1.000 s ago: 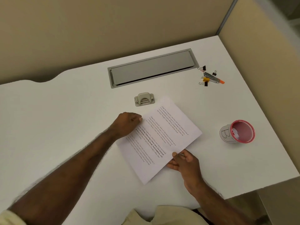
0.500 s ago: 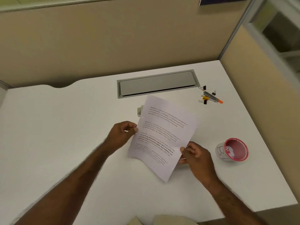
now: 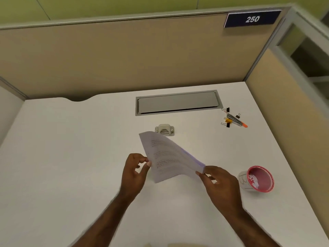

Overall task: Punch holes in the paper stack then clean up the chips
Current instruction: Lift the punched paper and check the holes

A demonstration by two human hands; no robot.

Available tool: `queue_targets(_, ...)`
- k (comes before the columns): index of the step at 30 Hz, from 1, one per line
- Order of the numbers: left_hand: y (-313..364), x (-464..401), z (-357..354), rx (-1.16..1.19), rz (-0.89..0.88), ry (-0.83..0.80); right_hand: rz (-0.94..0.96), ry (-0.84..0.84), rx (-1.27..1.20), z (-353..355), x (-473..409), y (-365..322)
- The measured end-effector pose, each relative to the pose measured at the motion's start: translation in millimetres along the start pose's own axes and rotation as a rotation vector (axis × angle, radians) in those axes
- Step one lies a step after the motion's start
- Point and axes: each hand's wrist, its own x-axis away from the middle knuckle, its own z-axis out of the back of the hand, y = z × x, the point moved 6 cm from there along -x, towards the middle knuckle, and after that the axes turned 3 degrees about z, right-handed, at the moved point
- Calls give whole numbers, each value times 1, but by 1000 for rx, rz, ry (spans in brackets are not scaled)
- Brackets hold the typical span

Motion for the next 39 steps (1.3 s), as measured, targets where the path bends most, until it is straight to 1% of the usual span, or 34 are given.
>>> queue_targets(4, 5, 11, 7, 5, -65, 96, 28, 23, -8, 4, 3, 0)
queue_targets(6, 6, 19, 6, 5, -76, 101, 9, 0, 3, 0, 5, 5)
queue_targets(9, 4, 30, 2, 15, -26, 95, -67, -38, 30, -7, 7, 12)
queue_targets(13, 5, 32, 10, 17, 0, 159, -15, -8, 1, 1, 5, -2)
queue_targets(15, 6, 35, 9, 18, -7, 141, -31, -19, -5, 1, 6, -3)
queue_targets(18, 6, 39, 5, 23, 37, 107, -59, -17, 4, -1, 7, -6)
queue_targets(21, 7, 38, 8, 23, 42, 135, -20, 19, -13, 3, 5, -14)
queue_targets(23, 11, 40, 12, 32, 13, 162, 6, 37, -33, 5, 5, -19)
queue_targets(25, 12, 41, 12, 40, 5, 159, 27, 34, -34, 5, 3, -21)
queue_targets(27, 8, 43, 7, 36, 61, 116, 36, 4, 1, 2, 1, -21)
queue_targets(29, 6, 44, 7, 33, 100, 107, 58, -13, 4, 0, 1, -21)
queue_targets(32, 7, 44, 14, 27, 60, 152, 69, 13, -34, 3, -1, -20)
queue_targets(34, 7, 45, 15, 23, 47, 152, 73, 16, -42, 4, 0, -20)
queue_targets(37, 1, 46, 12, 30, 116, 117, 49, -21, -48, -3, 0, -17)
queue_targets(39, 0, 46, 15, 34, 129, 134, 29, -20, -92, -6, 2, -13)
